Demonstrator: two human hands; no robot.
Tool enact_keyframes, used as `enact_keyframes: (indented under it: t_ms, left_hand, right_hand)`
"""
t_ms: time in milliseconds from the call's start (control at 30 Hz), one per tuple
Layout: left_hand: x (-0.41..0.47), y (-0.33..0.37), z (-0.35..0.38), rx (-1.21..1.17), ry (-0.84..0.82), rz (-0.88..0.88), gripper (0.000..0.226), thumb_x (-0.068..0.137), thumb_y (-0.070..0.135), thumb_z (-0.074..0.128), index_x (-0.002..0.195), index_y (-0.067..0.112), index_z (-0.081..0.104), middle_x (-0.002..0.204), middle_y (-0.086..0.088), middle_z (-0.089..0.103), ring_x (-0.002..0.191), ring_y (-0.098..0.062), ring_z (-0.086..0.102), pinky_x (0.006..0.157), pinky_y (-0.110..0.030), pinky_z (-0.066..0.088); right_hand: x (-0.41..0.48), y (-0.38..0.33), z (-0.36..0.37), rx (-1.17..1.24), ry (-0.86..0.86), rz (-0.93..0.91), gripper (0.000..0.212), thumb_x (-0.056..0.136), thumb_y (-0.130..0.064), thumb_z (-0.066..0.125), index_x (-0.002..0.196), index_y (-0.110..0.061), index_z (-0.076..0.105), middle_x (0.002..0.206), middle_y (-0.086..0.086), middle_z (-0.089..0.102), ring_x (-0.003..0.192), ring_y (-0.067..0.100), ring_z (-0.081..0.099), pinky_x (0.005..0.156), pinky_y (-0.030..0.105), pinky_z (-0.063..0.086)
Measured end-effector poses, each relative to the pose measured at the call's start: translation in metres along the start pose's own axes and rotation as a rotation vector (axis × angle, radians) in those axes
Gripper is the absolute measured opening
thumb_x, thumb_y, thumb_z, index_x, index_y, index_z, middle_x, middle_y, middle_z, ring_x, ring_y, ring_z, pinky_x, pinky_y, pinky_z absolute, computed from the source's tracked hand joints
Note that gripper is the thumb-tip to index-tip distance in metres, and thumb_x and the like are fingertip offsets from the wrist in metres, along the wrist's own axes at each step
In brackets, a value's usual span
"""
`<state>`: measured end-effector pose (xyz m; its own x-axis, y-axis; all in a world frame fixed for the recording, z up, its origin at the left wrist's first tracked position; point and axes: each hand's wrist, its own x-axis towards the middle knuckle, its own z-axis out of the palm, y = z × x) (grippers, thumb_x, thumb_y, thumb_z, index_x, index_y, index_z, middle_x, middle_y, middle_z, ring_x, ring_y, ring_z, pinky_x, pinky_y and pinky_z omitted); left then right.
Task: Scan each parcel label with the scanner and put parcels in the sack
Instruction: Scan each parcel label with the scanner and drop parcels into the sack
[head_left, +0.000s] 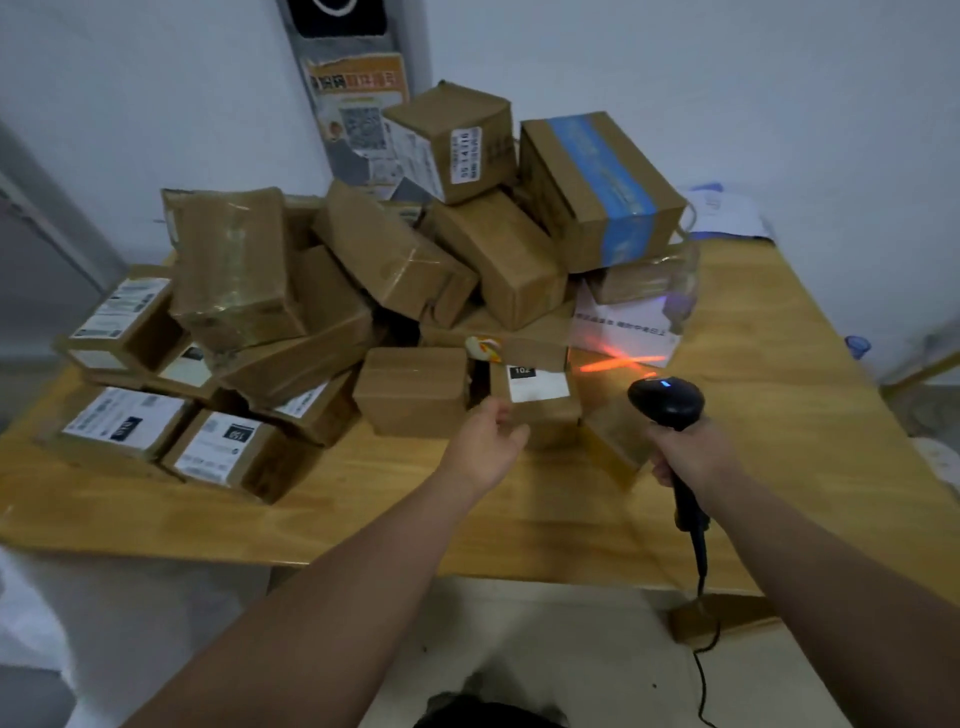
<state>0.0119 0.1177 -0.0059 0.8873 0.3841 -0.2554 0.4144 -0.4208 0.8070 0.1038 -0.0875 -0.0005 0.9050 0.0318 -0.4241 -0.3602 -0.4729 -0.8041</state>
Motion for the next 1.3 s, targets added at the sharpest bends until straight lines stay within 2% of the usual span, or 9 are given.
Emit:
enact_keyframes:
  t_ms: [300,433,633,800,900,1033,1100,1200,1300]
  left_hand:
    - [0.045,0.041,0.050,0.401,-0.197,0.116,0.053,0.093,0.042,0.056,0.138,0.017,0.044,0.134,-0.009,0.044,0.125,-0.028,0.042,0.103,-0.039,0.040]
    - [0.047,0.063,0.084,0.686,-0.218,0.172,0.077,0.088,0.060,0.052,0.149,0.019,0.030,0.149,-0.009,0.030,0.137,-0.031,0.024,0.111,-0.043,0.027]
    - [0.051,0.078,0.126,0.927,-0.226,0.096,0.114,0.066,0.087,0.050,0.149,0.015,0.021,0.142,-0.009,0.039,0.133,-0.030,0.029,0.108,-0.045,0.021]
    - [0.044,0.092,0.159,0.845,-0.126,0.031,0.118,0.072,0.065,0.065,0.152,0.005,0.002,0.142,-0.013,0.024,0.126,-0.032,0.032,0.101,-0.041,0.034]
    - [0.040,0.098,0.167,0.844,-0.154,-0.022,0.113,0.078,0.056,0.067,0.153,0.011,-0.005,0.141,-0.017,0.026,0.124,-0.034,0.036,0.097,-0.042,0.040]
    - [0.039,0.099,0.157,0.446,-0.031,-0.106,0.100,0.080,0.050,0.067,0.154,0.019,0.007,0.142,-0.016,0.033,0.128,-0.036,0.039,0.102,-0.038,0.038]
    - [0.036,0.098,0.150,0.007,0.081,-0.140,0.088,0.078,0.049,0.069,0.149,0.023,0.023,0.141,-0.009,0.040,0.126,-0.029,0.044,0.103,-0.036,0.040]
    - [0.024,0.098,0.142,-0.659,0.026,-0.228,0.055,0.078,0.049,0.067,0.124,0.027,0.046,0.133,-0.005,0.053,0.114,-0.022,0.057,0.095,-0.041,0.049]
    - [0.013,0.095,0.137,-0.785,-0.067,-0.271,0.026,0.098,0.030,0.051,0.123,0.021,0.053,0.129,-0.006,0.057,0.114,-0.017,0.056,0.096,-0.034,0.046]
  right_hand:
    - [0.024,0.019,-0.036,0.070,-0.053,0.135,0.019,0.088,-0.017,0.067,0.086,0.001,0.060,0.064,0.017,0.056,0.054,0.028,0.054,0.051,0.033,0.047]
    - [0.034,0.021,-0.057,0.085,-0.125,0.158,0.019,0.087,-0.016,0.066,0.085,0.001,0.059,0.062,0.015,0.055,0.053,0.027,0.053,0.050,0.032,0.045]
    - [0.057,0.026,-0.085,0.155,-0.215,0.160,0.017,0.087,-0.014,0.067,0.082,0.001,0.059,0.060,0.014,0.053,0.049,0.027,0.051,0.048,0.030,0.044]
    - [0.072,0.037,-0.103,0.218,-0.240,0.179,0.013,0.088,-0.009,0.064,0.082,0.001,0.059,0.059,0.015,0.051,0.051,0.028,0.050,0.051,0.032,0.046]
    - [0.075,0.041,-0.106,0.237,-0.248,0.175,0.011,0.088,-0.009,0.065,0.085,0.000,0.062,0.061,0.015,0.053,0.054,0.028,0.053,0.053,0.033,0.048]
    - [0.080,0.047,-0.111,0.283,-0.219,0.142,0.009,0.088,-0.015,0.068,0.084,-0.008,0.065,0.080,0.015,0.056,0.072,0.026,0.057,0.056,0.033,0.052]
    - [0.082,0.050,-0.116,0.339,-0.256,0.134,0.016,0.087,-0.019,0.071,0.096,-0.007,0.067,0.093,0.014,0.061,0.087,0.026,0.061,0.063,0.036,0.056]
    - [0.077,0.042,-0.116,0.450,-0.439,0.133,0.029,0.084,-0.023,0.073,0.109,-0.010,0.067,0.112,0.014,0.069,0.107,0.027,0.064,0.083,0.045,0.057]
    - [0.065,0.026,-0.108,0.633,-0.568,0.093,0.042,0.076,-0.020,0.076,0.116,-0.011,0.067,0.114,0.009,0.072,0.107,0.026,0.067,0.093,0.051,0.053]
